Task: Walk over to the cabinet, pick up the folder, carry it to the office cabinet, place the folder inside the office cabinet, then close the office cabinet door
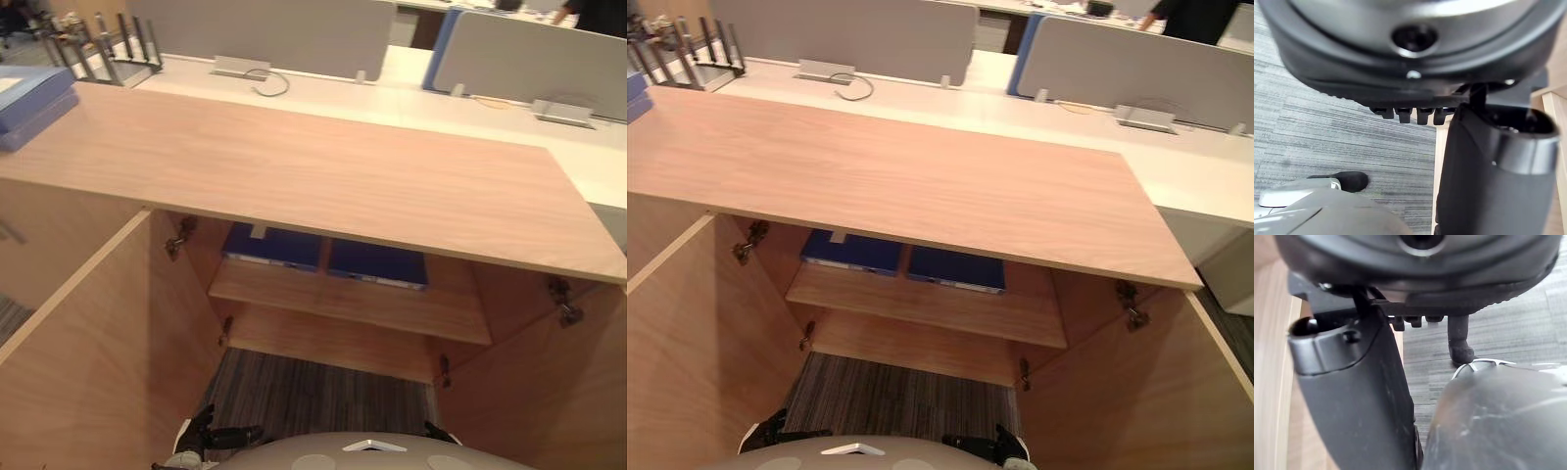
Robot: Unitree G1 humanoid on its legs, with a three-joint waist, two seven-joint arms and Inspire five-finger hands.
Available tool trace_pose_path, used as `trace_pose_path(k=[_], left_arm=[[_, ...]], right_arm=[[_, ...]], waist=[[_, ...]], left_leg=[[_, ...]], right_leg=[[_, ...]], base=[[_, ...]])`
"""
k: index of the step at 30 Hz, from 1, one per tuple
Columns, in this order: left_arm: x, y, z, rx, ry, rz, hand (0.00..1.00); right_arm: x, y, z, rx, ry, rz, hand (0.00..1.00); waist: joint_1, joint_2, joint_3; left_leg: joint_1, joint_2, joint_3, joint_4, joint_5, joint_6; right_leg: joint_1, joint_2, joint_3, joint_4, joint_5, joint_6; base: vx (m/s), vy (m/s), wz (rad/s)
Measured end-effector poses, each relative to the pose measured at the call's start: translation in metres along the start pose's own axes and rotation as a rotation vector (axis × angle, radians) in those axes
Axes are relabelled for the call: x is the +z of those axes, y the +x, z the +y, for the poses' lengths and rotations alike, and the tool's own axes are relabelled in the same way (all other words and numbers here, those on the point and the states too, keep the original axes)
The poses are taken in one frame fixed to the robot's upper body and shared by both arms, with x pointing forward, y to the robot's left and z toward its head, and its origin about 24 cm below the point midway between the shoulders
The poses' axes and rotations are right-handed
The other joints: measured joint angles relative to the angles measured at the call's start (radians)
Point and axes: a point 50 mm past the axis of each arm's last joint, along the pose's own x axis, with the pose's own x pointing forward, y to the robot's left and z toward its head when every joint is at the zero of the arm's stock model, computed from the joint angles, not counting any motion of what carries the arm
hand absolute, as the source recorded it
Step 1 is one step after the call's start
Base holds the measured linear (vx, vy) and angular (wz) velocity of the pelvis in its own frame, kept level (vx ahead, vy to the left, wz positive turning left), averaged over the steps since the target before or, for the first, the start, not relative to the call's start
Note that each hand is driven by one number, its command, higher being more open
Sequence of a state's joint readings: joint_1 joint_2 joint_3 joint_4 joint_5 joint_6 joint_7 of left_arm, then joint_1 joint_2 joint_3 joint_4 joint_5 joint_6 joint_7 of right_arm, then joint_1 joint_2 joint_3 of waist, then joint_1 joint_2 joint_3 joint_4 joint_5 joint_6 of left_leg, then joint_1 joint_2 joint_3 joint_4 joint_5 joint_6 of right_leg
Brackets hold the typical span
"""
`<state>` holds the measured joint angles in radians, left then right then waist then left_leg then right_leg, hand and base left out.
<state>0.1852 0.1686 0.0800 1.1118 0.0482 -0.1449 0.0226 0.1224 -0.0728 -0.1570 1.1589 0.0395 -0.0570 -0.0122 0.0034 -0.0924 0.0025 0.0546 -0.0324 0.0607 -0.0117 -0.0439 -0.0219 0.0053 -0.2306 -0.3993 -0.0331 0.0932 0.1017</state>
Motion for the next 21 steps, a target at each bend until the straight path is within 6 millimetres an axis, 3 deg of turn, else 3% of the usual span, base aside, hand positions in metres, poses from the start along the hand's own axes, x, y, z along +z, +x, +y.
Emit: trace_pose_path(k=[2,4,5,6,7,10,11,12,13,14,15,16,17,18,19,20,21], left_arm=[[0.0,0.0,0.0,0.001,0.001,0.0,1.0],[0.005,0.003,0.0,-0.001,0.01,-0.004,1.0],[0.007,0.003,0.0,-0.004,0.021,-0.007,1.0],[0.009,0.004,-0.004,-0.013,0.033,-0.014,1.0],[0.01,0.004,-0.006,-0.017,0.037,-0.016,1.0],[0.01,0.004,-0.006,-0.019,0.044,-0.016,1.0],[0.013,0.005,-0.004,-0.018,0.049,-0.024,1.0],[0.018,0.006,-0.002,-0.013,0.052,-0.04,1.0],[0.025,0.008,-0.001,-0.011,0.057,-0.054,1.0],[0.027,0.008,-0.007,-0.03,0.068,-0.052,1.0],[0.029,0.008,-0.016,-0.053,0.063,-0.056,1.0],[0.032,0.009,-0.016,-0.056,0.066,-0.069,1.0],[0.039,0.01,-0.016,-0.062,0.088,-0.086,1.0],[0.042,0.011,-0.016,-0.06,0.095,-0.094,1.0],[0.042,0.011,-0.016,-0.06,0.094,-0.094,1.0],[0.04,0.01,-0.013,-0.056,0.099,-0.091,1.0],[0.041,0.011,-0.006,-0.043,0.11,-0.092,1.0]], right_arm=[[0.008,0.001,0.002,0.008,0.011,-0.031,1.0],[0.017,0.002,0.002,0.01,0.035,-0.057,1.0],[0.018,0.002,0.001,0.006,0.042,-0.06,1.0],[0.017,0.002,-0.003,-0.007,0.076,-0.057,1.0],[0.018,0.002,-0.006,-0.016,0.079,-0.059,1.0],[0.02,0.003,-0.008,-0.03,0.119,-0.067,1.0],[0.018,0.002,-0.009,-0.033,0.116,-0.056,1.0],[0.019,0.003,-0.006,-0.025,0.117,-0.057,1.0],[0.019,0.003,-0.006,-0.023,0.11,-0.059,1.0],[0.023,0.003,-0.009,-0.026,0.088,-0.069,1.0],[0.031,0.004,-0.013,-0.033,0.076,-0.085,1.0],[0.039,0.006,-0.015,-0.043,0.07,-0.09,1.0],[0.037,0.006,-0.018,-0.058,0.078,-0.088,1.0],[0.031,0.005,-0.021,-0.072,0.078,-0.072,1.0],[0.03,0.004,-0.023,-0.077,0.077,-0.067,1.0],[0.029,0.004,-0.023,-0.078,0.064,-0.066,1.0],[0.025,0.004,-0.02,-0.069,0.04,-0.055,1.0]], waist=[[-0.006,0.006,0.018],[-0.01,0.01,0.054],[-0.012,0.014,0.059],[-0.015,0.034,0.072],[-0.015,0.046,0.076],[-0.033,0.055,0.083],[-0.031,0.046,0.088],[-0.028,0.022,0.1],[-0.022,0.017,0.116],[-0.008,0.041,0.117],[0.019,0.086,0.105],[0.021,0.076,0.109],[0.017,0.074,0.112],[0.018,0.075,0.113],[0.02,0.07,0.111],[0.023,0.068,0.109],[0.023,0.037,0.094]], left_leg=[[0.012,0.0,0.08,0.017,-0.023,-0.002],[0.03,0.006,0.194,0.052,-0.057,0.005],[0.032,0.01,0.222,0.059,-0.06,0.007],[0.04,0.037,0.278,0.059,-0.055,0.024],[0.04,0.051,0.306,0.06,-0.057,0.03],[0.042,0.101,0.403,0.078,-0.058,0.033],[0.042,0.107,0.434,0.101,-0.06,0.031],[0.041,0.095,0.439,0.13,-0.07,0.024],[0.029,0.098,0.414,0.151,-0.084,0.036],[0.017,0.073,0.345,0.107,-0.112,0.046],[0.003,0.092,0.348,0.076,-0.072,0.046],[0.0,0.097,0.41,0.068,-0.055,0.038],[-0.012,0.101,0.446,0.068,-0.047,0.035],[-0.013,0.117,0.483,0.073,-0.037,0.028],[-0.015,0.129,0.498,0.076,-0.031,0.025],[-0.019,0.152,0.534,0.081,-0.023,0.012],[-0.027,0.169,0.577,0.092,-0.013,-0.003]], right_leg=[[-0.043,0.0,0.086,0.035,0.002,-0.004],[-0.075,0.007,0.159,0.043,0.019,-0.045],[-0.079,0.007,0.143,0.039,0.007,-0.069],[-0.075,0.004,0.062,0.048,-0.033,-0.126],[-0.083,-0.001,0.016,0.066,-0.045,-0.143],[-0.12,-0.041,-0.154,0.309,-0.073,-0.167],[-0.113,-0.051,-0.183,0.343,-0.101,-0.159],[-0.115,-0.042,-0.189,0.336,-0.096,-0.147],[-0.11,-0.025,-0.178,0.308,-0.085,-0.143],[-0.12,0.019,-0.115,0.222,-0.027,-0.147],[-0.121,0.069,-0.074,0.127,0.023,-0.151],[-0.144,0.028,-0.155,0.261,-0.084,-0.172],[-0.16,-0.062,-0.237,0.482,-0.207,-0.17],[-0.136,-0.121,-0.272,0.578,-0.232,-0.179],[-0.115,-0.143,-0.286,0.592,-0.231,-0.178],[-0.074,-0.18,-0.29,0.585,-0.218,-0.157],[-0.037,-0.212,-0.284,0.526,-0.185,-0.112]], base=[[-0.06,0.065,-1.31],[-0.07,0.061,-1.4],[-0.04,0.047,-1.33],[0.0,0.039,-1.04],[0.05,0.027,-1.24],[0.15,-0.096,-0.91],[0.06,-0.106,-1.01],[-0.02,-0.129,-1.02],[-0.15,-0.085,-1.23],[-0.24,-0.08,-1.62],[-0.1,-0.073,-1.73],[0.19,-0.124,-1.5],[0.51,-0.151,-1.17],[0.52,-0.114,-0.92],[0.53,-0.09,-1.05],[0.36,-0.127,-1.13],[0.24,-0.196,-1.18]])
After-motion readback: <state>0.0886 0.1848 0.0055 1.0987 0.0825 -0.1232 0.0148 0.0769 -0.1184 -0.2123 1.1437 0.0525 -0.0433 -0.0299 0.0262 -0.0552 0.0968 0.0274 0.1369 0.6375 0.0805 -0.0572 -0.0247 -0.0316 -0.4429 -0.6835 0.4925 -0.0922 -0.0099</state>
